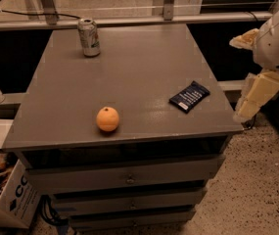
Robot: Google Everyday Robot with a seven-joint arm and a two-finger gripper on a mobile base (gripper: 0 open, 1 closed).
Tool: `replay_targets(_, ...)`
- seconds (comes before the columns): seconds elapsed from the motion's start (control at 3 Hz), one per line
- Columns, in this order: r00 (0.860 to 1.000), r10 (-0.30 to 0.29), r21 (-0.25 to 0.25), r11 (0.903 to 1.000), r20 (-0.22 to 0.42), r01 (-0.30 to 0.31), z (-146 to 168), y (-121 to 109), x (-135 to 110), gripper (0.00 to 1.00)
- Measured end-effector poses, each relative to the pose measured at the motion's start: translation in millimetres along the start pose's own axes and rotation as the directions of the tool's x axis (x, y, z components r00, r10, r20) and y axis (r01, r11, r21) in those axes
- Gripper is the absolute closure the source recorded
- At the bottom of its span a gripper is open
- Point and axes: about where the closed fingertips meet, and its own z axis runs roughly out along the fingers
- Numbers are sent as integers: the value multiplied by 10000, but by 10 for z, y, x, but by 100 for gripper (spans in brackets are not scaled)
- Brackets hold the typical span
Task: Move rxbar blueberry near 7up can
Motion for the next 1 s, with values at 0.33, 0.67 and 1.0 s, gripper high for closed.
replay_targets(0.33, 9985, -97, -405, 9991, 546, 120, 331, -166, -34, 0)
replay_targets(0.67, 9952, 171, -938, 9956, 959, -81, 699, -297, -11, 0)
replay_targets(1.0, 9908, 357, -1436, 9895, 1306, -168, 1017, -350, -40, 0)
